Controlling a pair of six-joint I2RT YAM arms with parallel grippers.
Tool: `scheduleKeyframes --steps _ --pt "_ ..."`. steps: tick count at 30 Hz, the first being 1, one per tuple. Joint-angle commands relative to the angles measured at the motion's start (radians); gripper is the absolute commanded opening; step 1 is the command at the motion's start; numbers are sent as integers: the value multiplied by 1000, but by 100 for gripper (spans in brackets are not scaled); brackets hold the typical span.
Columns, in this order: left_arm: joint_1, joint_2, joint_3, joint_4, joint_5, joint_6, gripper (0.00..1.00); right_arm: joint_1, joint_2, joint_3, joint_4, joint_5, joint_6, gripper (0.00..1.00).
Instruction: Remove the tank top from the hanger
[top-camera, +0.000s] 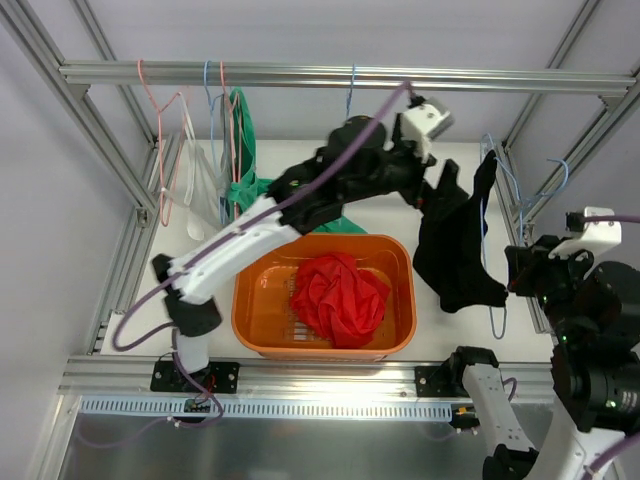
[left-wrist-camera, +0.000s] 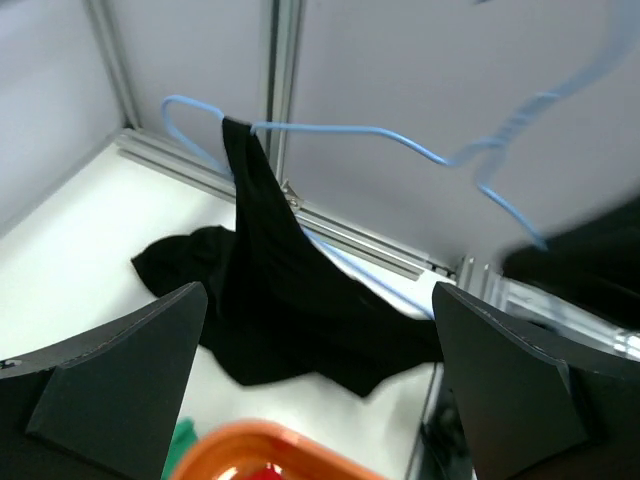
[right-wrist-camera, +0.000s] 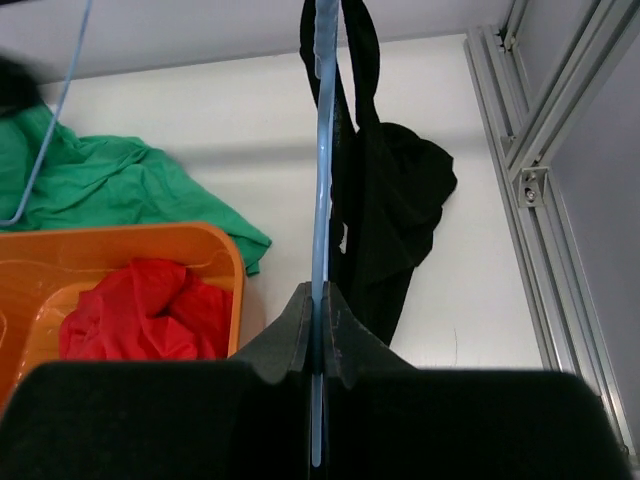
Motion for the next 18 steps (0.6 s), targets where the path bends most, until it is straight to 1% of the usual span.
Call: scheduleKeyframes --steps 1,2,3,4,5,6,7,9,10,11,14,18 --pt "6 198 201 18 86 59 99 62 -15 32 -33 52 39 0" --pt "14 240 243 25 100 46 99 80 -17 61 -66 73 34 0" --pt "20 298 270 31 142 32 95 108 -17 72 -82 101 25 0" --pt "29 315 297 42 173 6 94 142 -20 81 -103 182 19 0" --pt "38 326 291 63 196 -8 92 165 -22 92 -112 216 16 0" --pt "40 332 278 121 250 -17 89 207 -23 95 -122 239 11 0" --pt "42 329 237 155 270 -27 86 222 -23 99 -138 271 8 0" --pt "40 320 171 253 293 -36 85 251 -25 105 -146 285 6 0" --pt "40 320 159 274 286 -39 81 255 -26 107 -149 293 3 0" --pt "43 325 156 284 281 -43 78 261 -28 110 -149 296 2 0" --pt "46 343 156 304 278 -59 75 284 -28 119 -151 291 2 0" --pt "54 363 156 317 269 -66 67 288 -23 141 -155 270 5 0"
